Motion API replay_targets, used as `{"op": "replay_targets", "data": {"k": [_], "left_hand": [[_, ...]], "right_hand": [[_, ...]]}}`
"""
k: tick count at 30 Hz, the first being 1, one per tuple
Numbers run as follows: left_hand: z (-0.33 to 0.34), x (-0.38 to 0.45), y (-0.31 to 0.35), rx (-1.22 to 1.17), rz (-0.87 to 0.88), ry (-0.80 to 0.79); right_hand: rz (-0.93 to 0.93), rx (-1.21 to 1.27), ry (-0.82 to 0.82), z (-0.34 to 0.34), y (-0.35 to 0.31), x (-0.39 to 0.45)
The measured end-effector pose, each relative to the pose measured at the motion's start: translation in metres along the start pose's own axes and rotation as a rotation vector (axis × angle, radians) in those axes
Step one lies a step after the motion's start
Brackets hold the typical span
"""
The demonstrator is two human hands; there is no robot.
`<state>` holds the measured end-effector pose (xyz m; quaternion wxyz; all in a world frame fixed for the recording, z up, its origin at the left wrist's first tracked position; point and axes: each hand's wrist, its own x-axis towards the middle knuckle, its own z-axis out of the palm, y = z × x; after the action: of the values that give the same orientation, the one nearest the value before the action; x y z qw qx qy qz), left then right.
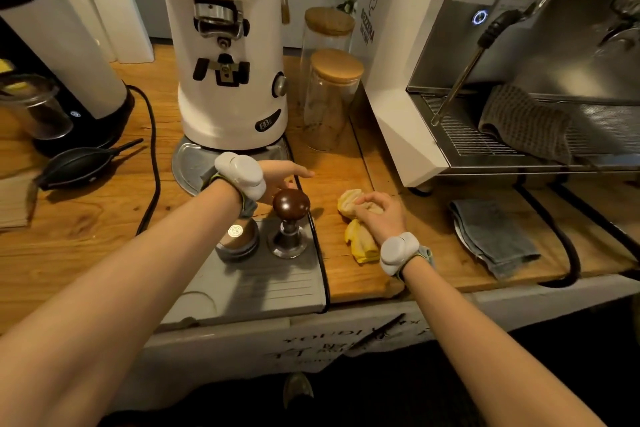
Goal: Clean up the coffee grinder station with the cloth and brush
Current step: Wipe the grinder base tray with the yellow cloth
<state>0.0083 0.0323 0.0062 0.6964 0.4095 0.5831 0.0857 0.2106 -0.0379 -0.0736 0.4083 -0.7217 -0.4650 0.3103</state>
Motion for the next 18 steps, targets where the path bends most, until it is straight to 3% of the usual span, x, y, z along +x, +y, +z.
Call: {"op": "replay_targets", "data": {"k": [7, 18], "left_hand": [[-0.008, 0.006, 0.000, 0.046, 0.041, 0.072], [-0.024, 0.017, -0.001, 0.120, -0.004, 0.089]], "right_hand": [[-0.110, -0.035, 0.029, 0.010, -0.008, 0.005], [-0.198, -0.042, -0.108, 0.045, -0.033, 0.053]]}}
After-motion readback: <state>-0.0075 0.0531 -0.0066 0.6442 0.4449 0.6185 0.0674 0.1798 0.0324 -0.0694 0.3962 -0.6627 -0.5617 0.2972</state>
